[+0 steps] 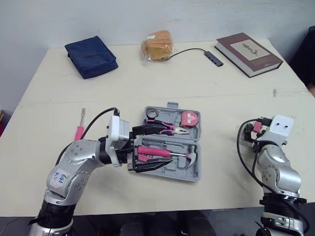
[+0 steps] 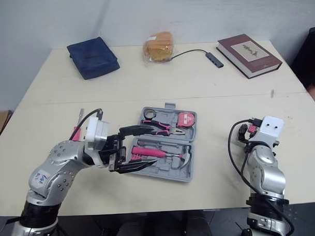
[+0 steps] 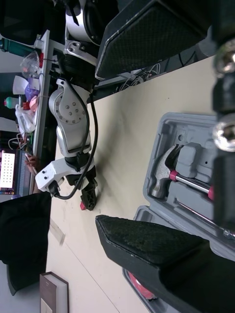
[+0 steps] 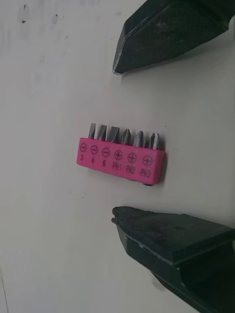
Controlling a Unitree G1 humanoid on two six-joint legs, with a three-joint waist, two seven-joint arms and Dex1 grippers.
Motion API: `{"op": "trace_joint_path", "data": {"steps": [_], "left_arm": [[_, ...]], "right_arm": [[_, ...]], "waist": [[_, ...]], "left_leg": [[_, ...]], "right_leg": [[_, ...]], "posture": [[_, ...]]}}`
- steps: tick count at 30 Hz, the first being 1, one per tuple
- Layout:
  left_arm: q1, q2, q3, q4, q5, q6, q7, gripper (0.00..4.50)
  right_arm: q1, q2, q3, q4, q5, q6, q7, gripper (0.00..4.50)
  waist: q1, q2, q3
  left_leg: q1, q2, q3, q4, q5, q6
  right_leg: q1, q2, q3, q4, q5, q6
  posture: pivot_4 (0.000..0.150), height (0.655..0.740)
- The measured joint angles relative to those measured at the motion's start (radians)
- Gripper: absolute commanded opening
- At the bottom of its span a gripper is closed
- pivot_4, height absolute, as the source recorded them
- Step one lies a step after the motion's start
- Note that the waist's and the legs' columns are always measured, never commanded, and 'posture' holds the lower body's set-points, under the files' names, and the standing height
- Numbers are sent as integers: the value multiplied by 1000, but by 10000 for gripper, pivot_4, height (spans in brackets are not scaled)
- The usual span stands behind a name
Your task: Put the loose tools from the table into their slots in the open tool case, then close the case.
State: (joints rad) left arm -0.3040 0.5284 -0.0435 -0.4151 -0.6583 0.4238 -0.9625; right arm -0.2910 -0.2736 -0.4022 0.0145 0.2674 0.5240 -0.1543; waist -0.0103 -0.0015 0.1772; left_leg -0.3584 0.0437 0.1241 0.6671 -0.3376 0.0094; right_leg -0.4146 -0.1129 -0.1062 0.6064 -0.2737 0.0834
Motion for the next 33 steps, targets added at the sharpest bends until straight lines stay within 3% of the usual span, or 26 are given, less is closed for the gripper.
{"op": "trace_joint_path", "data": {"steps": [2, 5, 10, 11, 18, 22, 28, 33], "left_arm": [[0, 3, 0, 0, 4, -2, -6, 44816], [-2, 3, 0, 1, 13, -10, -15, 45000], [-13, 8, -13, 5, 48, -25, -31, 45000], [-16, 11, -16, 6, 55, -27, -34, 45000], [-46, 9, -44, 31, 73, -40, -60, 45000], [-44, 18, -42, 37, 71, -43, -79, 45000], [-38, 66, 11, 49, 37, -40, -130, 45000], [-6, 118, 78, 76, 30, -48, -154, 45000]], "right_arm": [[-3, 9, -7, 8, 4, -9, 1, 45000], [-8, 14, -11, 23, 9, -24, 8, 37254], [-14, 14, -11, 41, 9, -45, 12, 11838], [-15, 14, -11, 41, 8, -46, 12, 8418], [-16, 1, -7, 63, 5, -76, 20, 8122], [-5, -104, 16, 74, -12, -79, 125, 8122], [-9, -367, 90, -71, 55, -51, 494, 8122], [-9, -590, 200, -323, 290, 139, 897, 8122]], "waist": [[-1, -1, -1], [-3, -1, -1], [7, -1, -1], [9, -2, -1], [8, -2, -1], [6, 0, 0], [-10, 1, 1], [-17, -1, 3]], "left_leg": [[0, 0, 0, 0, 0, 0], [0, 0, 0, 0, 0, 0], [0, 0, -1, 0, 0, 0], [0, 0, -1, 0, 0, 0], [0, -1, -2, 0, 0, 1], [-2, -1, -1, 0, 0, 2], [-2, 1, -1, -1, 1, 1], [-1, 4, -2, -2, -1, 2]], "right_leg": [[0, 0, 0, 0, 0, 0], [0, 0, 0, 0, 0, 0], [1, 0, -1, 0, 0, 0], [1, 0, -1, 0, 0, 0], [1, 0, 0, -1, 0, 0], [0, -1, 0, -1, 0, 1], [-2, 2, -1, -2, 0, 0], [-1, 2, -2, -2, -1, -1]], "posture": [[1500, 7400], [1500, 7400], [1500, 7400], [1500, 7400], [1500, 7400], [1500, 7400], [1500, 7400], [1500, 7400]]}}
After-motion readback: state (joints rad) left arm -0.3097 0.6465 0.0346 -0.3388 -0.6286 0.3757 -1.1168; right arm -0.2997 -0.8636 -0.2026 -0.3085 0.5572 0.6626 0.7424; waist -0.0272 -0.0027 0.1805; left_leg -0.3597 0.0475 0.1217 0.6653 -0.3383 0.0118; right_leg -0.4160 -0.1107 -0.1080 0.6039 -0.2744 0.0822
